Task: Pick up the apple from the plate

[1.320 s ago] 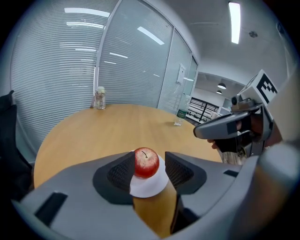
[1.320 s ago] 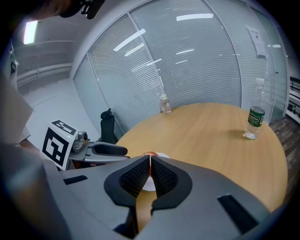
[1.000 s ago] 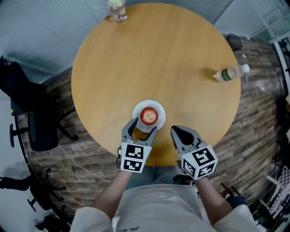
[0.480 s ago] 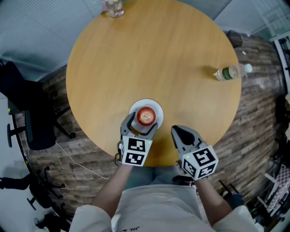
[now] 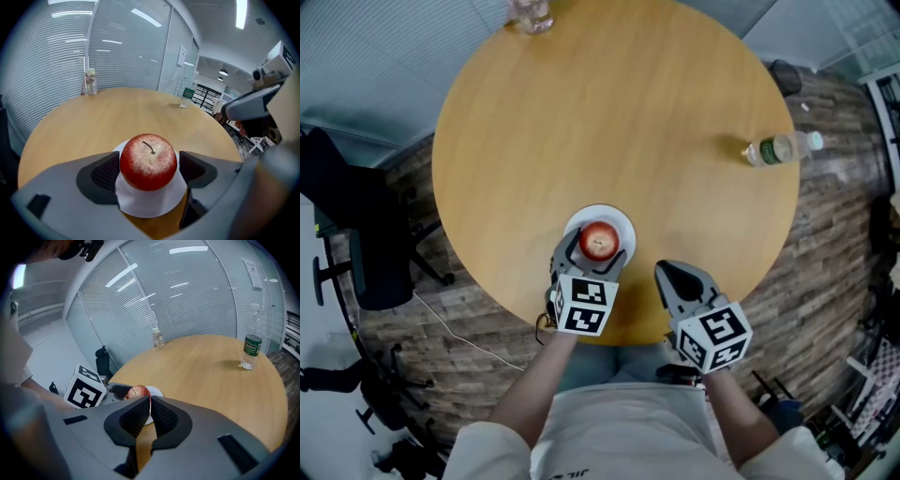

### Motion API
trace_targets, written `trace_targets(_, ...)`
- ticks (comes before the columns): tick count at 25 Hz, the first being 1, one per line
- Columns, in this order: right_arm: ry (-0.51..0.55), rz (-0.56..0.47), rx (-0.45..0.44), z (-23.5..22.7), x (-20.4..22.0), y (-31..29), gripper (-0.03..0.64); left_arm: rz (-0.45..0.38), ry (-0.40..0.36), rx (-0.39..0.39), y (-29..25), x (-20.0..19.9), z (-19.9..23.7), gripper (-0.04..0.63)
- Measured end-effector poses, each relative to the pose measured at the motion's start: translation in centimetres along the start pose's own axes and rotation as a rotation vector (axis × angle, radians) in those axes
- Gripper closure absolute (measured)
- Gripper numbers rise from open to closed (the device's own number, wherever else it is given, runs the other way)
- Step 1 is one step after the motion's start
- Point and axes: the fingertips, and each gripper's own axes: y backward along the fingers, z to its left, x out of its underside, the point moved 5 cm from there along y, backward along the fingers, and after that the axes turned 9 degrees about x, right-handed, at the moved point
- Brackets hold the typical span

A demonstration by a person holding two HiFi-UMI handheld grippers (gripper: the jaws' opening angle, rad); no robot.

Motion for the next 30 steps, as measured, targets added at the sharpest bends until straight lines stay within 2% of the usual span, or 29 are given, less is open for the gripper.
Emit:
trace_targets(3, -0.001, 0.000, 0.002, -0.2, 0.0, 0.1, 0.584, 0.007, 0.002, -0.011, -0.1, 0.1, 0.2, 0.213)
trace_targets(15, 0.004, -0.017, -0.002, -0.3, -0.4, 0.5, 0.584, -0.002, -0.018, -0.007, 0.3, 0.0, 0.1, 0.216)
trace_targets(22, 0.019, -0.046, -0.019, 0.5, -0.9, 1.4, 0.584, -0.017, 0.000, -0.022, 2.8, -1.0, -0.5, 0.216)
trace_targets(30, 0.050, -0.089, -0.031, 1.2, -1.4, 3.1, 0.584, -0.052, -0.043, -0.019, 5.3, -2.0, -2.4, 0.216)
